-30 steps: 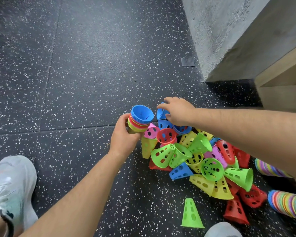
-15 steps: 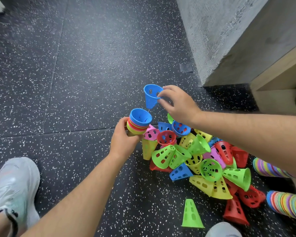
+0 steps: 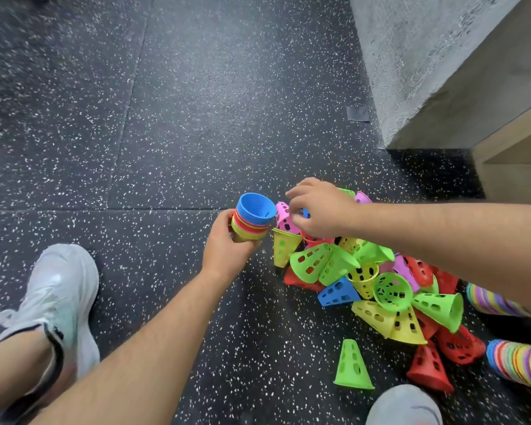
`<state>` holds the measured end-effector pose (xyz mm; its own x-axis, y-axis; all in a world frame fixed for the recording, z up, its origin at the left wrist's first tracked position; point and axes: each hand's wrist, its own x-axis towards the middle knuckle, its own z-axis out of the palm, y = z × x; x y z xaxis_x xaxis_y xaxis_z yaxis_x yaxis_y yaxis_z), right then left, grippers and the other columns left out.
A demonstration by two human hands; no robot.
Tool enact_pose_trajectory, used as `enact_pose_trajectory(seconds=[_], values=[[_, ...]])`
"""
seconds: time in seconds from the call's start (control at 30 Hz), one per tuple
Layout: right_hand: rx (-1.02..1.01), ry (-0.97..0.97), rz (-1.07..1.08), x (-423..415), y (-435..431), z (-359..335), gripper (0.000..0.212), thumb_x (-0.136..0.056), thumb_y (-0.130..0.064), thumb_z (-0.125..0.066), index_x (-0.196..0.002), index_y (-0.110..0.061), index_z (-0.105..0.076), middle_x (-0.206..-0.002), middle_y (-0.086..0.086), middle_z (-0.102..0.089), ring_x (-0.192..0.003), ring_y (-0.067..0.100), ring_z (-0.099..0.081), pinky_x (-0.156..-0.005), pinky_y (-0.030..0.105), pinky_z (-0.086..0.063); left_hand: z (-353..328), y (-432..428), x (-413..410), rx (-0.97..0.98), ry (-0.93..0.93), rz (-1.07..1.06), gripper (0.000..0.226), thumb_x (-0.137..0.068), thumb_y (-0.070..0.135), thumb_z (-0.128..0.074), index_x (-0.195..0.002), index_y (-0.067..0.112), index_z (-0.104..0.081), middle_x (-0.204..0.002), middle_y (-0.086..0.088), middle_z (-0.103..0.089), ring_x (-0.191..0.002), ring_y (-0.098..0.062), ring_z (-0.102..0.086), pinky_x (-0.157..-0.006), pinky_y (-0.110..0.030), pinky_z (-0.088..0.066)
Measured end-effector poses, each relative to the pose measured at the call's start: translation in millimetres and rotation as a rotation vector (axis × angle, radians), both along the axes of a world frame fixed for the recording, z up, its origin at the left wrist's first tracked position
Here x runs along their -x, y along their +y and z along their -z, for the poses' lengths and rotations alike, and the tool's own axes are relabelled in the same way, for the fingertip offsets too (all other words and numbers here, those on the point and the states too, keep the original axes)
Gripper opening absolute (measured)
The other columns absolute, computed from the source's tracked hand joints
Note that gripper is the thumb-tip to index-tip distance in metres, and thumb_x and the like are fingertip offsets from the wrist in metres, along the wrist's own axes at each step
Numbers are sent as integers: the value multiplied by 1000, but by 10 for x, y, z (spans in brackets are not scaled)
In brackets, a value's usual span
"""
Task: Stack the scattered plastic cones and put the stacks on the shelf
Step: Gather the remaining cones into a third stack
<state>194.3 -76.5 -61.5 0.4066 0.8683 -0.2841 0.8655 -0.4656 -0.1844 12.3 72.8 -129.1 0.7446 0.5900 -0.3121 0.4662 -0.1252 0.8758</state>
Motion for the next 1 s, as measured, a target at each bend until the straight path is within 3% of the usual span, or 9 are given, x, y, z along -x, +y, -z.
enact_pose_trajectory(seconds=[0.07, 0.17, 0.33, 0.47, 0.7, 0.8, 0.9, 1.0], values=[[159, -24, -71, -43, 11, 82, 35, -94, -40, -47, -119, -30, -70, -147, -10, -50, -137, 19, -36, -108, 41, -35, 38, 4, 11, 0, 10, 6, 57, -73, 15, -88, -107, 46, -54, -105, 19, -68, -91, 13, -62, -72, -3, -44], [208, -47, -127, -89, 47, 166, 42, -93, -42, -46, -129, -31, -65, -149, -11, -48, -136, 19, -37, -107, 39, -36, 86, 9, -12, 1, 23, 14, 60, -72, 15, -88, -110, 45, -53, -105, 21, -68, -93, 15, -61, -71, -1, -42], [109, -52, -66, -109, 99, 207, 50, -91, -45, -54, -136, -24, -58, -140, -7, -57, -128, 20, -48, -105, 38, -42, 168, 58, -69, 3, 36, 13, 58, -71, 17, -87, -107, 48, -54, -106, 21, -68, -96, 12, -62, -75, -7, -45], [-45, 26, 155, -194, 142, 159, 63, -81, -60, -70, -123, -14, -59, -117, 1, -60, -110, 22, -56, -95, 36, -45, 215, 96, -91, -9, 46, -13, 64, -70, 16, -87, -123, 36, -56, -112, 17, -69, -100, 4, -63, -89, -29, -52], [-240, 105, 402, -339, -8, -146, 73, -63, -69, -79, -108, -15, -59, -106, -1, -53, -97, 17, -52, -85, 31, -44, 169, -28, -168, -14, 30, 24, 62, -71, 15, -87, -115, 45, -54, -110, 20, -66, -96, 13, -60, -82, -21, -47], [-335, 117, 484, -329, -177, -269, 68, -65, -68, -80, -105, -17, -59, -103, -3, -54, -92, 14, -53, -84, 32, -48, 140, -110, -213, -28, 29, 61, 64, -72, 14, -87, -120, 41, -53, -111, 20, -65, -96, 16, -58, -81, -20, -45], [-458, 220, 494, -258, -308, -393, 70, -65, -70, -78, -111, -21, -56, -103, -8, -60, -92, 10, -59, -85, 32, -52, 95, -200, -283, -39, 10, 99, 66, -73, 16, -89, -125, 38, -54, -115, 18, -65, -98, 12, -60, -86, -25, -49], [-413, 333, 441, -148, -350, -417, 83, -63, -73, -78, -126, -26, -49, -115, -9, -63, -104, 8, -62, -95, 35, -52, 45, -264, -349, -55, -28, 132, 67, -74, 16, -90, -130, 30, -56, -119, 14, -66, -106, -1, -63, -95, -32, -52]])
